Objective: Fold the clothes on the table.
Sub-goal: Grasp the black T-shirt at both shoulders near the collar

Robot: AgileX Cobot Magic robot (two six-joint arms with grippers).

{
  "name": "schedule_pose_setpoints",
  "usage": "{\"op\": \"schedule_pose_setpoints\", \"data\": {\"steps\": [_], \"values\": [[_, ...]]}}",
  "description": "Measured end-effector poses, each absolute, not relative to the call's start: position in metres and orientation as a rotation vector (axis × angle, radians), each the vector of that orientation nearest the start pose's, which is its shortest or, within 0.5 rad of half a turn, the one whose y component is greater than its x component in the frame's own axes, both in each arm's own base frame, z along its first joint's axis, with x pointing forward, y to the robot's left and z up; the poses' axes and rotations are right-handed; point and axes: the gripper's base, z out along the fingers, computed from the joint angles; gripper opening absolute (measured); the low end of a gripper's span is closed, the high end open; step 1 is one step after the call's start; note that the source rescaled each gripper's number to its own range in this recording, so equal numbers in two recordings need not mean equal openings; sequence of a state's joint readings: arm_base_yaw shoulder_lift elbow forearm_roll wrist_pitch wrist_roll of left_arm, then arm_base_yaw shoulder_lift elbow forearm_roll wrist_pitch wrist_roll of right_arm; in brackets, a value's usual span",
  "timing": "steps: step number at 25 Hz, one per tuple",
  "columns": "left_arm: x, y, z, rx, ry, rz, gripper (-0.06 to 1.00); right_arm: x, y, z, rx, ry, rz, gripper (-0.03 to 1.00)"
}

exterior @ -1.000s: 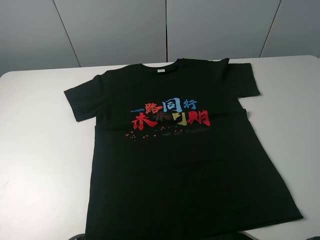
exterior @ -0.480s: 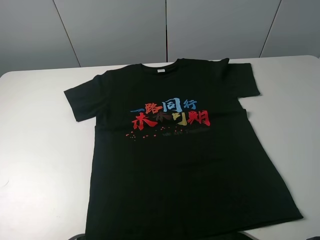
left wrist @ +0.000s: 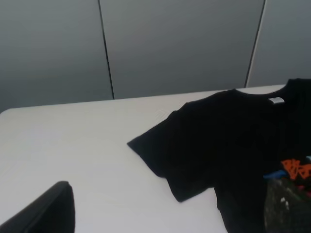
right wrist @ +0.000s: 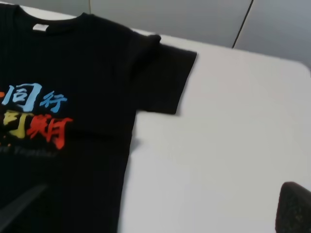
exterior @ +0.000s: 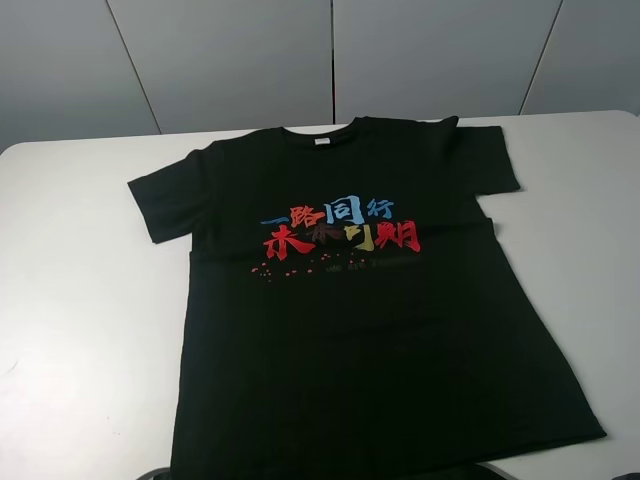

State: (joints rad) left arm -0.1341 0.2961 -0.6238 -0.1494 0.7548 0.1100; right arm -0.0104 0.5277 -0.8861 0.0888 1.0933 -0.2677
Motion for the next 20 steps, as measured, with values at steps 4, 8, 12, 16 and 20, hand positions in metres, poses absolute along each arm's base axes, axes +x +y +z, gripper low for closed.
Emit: {"op": "schedule_pose_setpoints", "data": {"steps": [4, 8, 12, 16, 20], "values": [[0.071, -0.021, 0.349, 0.222, 1.877, -0.195, 1.00, 0.100, 0.006, 0.398, -0.346, 2.196, -0.076, 1.00], [0.100, -0.030, 0.361, 0.295, 1.887, -0.232, 1.00, 0.144, 0.009, 0.413, -0.432, 2.229, -0.082, 1.00], [0.135, -0.042, 0.370, 0.401, 1.913, -0.275, 1.00, 0.195, 0.019, 0.411, -0.569, 2.286, -0.072, 1.00], [0.174, -0.053, 0.380, 0.494, 1.945, -0.320, 1.00, 0.247, 0.035, 0.392, -0.733, 2.357, -0.055, 1.00], [0.214, -0.066, 0.374, 0.605, 2.026, -0.396, 1.00, 0.289, 0.050, 0.360, -0.895, 2.427, -0.041, 1.00]]}}
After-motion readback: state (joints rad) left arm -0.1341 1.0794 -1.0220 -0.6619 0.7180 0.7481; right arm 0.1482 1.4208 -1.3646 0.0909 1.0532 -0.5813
